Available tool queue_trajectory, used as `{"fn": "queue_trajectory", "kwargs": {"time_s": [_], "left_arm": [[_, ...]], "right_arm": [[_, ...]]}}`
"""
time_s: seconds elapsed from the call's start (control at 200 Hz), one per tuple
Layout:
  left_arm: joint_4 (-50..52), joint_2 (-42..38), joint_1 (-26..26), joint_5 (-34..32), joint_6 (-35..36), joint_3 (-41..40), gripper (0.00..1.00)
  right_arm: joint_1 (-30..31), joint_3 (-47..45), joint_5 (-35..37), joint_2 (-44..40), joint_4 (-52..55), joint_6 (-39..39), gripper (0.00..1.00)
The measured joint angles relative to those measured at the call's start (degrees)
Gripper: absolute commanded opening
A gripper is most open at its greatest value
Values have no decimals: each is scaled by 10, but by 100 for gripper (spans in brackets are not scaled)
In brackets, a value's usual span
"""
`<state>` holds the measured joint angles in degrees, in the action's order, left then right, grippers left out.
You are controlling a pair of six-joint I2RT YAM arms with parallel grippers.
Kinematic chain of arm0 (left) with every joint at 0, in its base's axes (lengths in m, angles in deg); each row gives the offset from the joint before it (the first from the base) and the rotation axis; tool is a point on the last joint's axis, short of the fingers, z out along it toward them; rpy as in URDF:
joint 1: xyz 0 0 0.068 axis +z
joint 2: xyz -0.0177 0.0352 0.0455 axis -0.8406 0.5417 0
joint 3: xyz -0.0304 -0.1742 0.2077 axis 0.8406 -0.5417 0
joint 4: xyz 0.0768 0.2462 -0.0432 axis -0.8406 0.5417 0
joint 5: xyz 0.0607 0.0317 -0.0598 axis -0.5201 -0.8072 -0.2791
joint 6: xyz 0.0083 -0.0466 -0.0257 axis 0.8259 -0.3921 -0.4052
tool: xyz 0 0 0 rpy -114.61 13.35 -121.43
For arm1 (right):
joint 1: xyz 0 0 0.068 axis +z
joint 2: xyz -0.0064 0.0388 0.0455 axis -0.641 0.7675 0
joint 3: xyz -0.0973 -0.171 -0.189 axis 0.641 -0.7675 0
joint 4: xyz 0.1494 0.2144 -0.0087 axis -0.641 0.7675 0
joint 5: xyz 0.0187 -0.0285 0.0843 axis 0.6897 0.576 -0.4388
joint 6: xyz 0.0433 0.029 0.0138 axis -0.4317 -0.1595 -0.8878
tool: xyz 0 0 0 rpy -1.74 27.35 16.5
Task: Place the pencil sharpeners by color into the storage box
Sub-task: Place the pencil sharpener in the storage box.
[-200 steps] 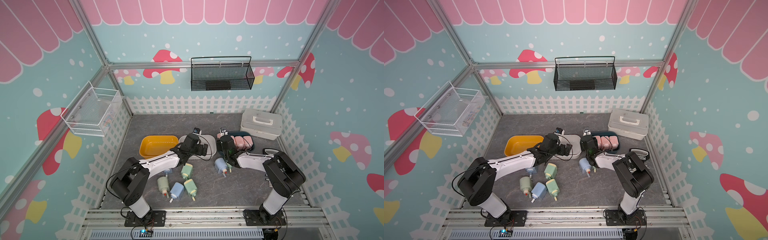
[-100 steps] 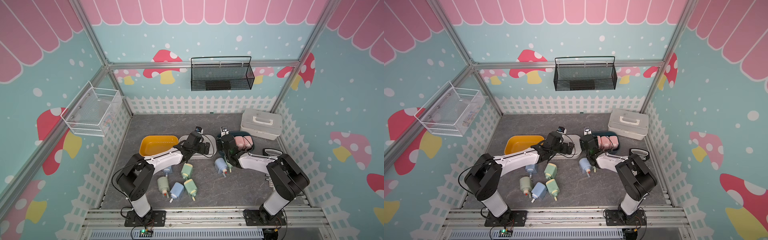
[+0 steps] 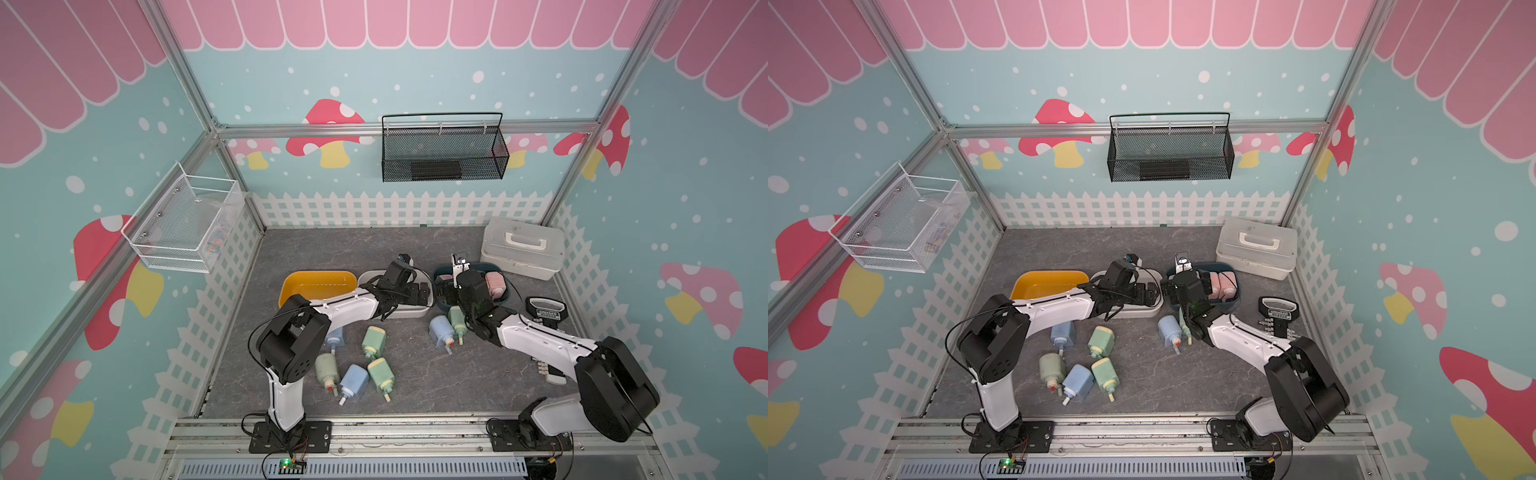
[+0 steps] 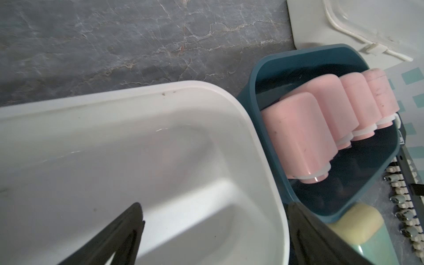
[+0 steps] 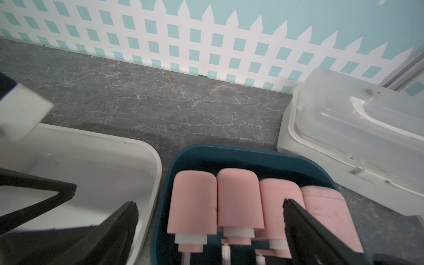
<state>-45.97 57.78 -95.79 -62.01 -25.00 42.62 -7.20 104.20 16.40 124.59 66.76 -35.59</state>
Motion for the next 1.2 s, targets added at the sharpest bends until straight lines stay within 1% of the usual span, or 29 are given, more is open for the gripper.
{"fn": "queue_trajectory", "kwargs": {"time_s": [0.145, 0.28, 0.395, 0.655, 0.916, 1.201], "left_arm": [[3, 25, 0, 19, -24, 27, 99], [3, 50, 0, 39, -43, 56, 99], [3, 67, 0, 52, -54, 75, 99], [8, 84, 0, 61, -64, 104, 99], [18, 97, 0, 59, -64, 130, 99], [35, 138, 0, 56, -59, 185, 99]], "right_arm": [[0, -18, 0, -76, 84, -10, 98], [0, -61, -8, -155, 115, -9, 99], [0, -82, -10, -192, 149, -5, 99], [0, -87, -19, -212, 213, -2, 99], [0, -124, -31, -242, 201, -1, 99], [0, -127, -37, -245, 193, 1, 99]]}}
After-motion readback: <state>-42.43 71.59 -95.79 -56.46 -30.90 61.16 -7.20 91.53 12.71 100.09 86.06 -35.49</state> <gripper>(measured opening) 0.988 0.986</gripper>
